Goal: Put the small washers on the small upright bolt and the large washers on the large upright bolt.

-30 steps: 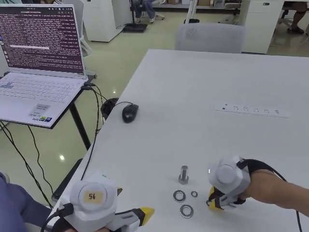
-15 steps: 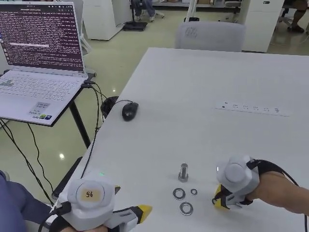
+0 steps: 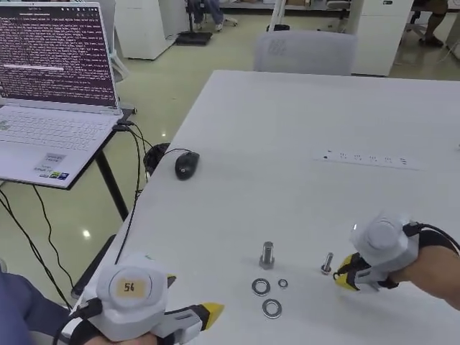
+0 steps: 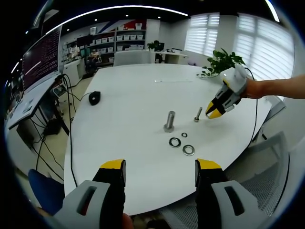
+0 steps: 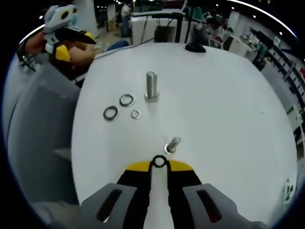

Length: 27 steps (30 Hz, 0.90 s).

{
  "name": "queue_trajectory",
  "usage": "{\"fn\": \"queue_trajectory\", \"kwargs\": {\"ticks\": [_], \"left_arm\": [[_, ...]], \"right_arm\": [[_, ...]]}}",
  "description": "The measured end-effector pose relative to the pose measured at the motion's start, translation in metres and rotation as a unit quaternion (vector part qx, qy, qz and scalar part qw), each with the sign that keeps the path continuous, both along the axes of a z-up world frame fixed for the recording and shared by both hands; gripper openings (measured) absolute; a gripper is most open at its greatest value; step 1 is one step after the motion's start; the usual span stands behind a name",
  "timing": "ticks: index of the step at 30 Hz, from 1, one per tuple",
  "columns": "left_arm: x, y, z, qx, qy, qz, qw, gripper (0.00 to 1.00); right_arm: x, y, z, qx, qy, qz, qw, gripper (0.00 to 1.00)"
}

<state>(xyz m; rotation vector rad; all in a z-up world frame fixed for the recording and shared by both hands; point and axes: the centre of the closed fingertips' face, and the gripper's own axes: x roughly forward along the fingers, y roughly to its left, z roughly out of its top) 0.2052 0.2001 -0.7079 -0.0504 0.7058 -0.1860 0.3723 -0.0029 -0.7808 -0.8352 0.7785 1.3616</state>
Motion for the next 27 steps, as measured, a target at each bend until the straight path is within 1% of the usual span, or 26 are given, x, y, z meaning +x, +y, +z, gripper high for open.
{"fn": "queue_trajectory", "kwargs": {"ticks": [3,5,8,11,18,27], "left_arm": [[0.001,-0.001,0.000,0.000,0.000,-0.001,1.0000,0.58],[0.001,-0.002,0.000,0.000,0.000,-0.002,1.0000,0.58],[0.002,-0.002,0.000,0.001,0.000,-0.001,1.0000,0.58],[0.002,-0.001,0.000,0.001,-0.001,0.000,1.0000,0.58],[0.001,-0.001,0.000,0.001,0.001,0.001,1.0000,0.58],[0.001,-0.002,0.000,0.001,0.002,0.002,1.0000,0.58]], "right_arm": [[0.009,0.001,0.011,0.008,-0.010,-0.007,0.9999,0.13],[0.013,0.003,0.016,0.011,-0.016,-0.007,0.9998,0.13],[0.018,0.008,0.022,0.016,-0.022,-0.005,0.9996,0.13],[0.019,0.014,0.025,0.020,-0.025,0.000,0.9995,0.13],[0.017,0.023,0.022,0.015,-0.022,0.016,0.9995,0.13],[0.015,0.027,0.017,0.003,-0.020,0.029,0.9994,0.13]]}}
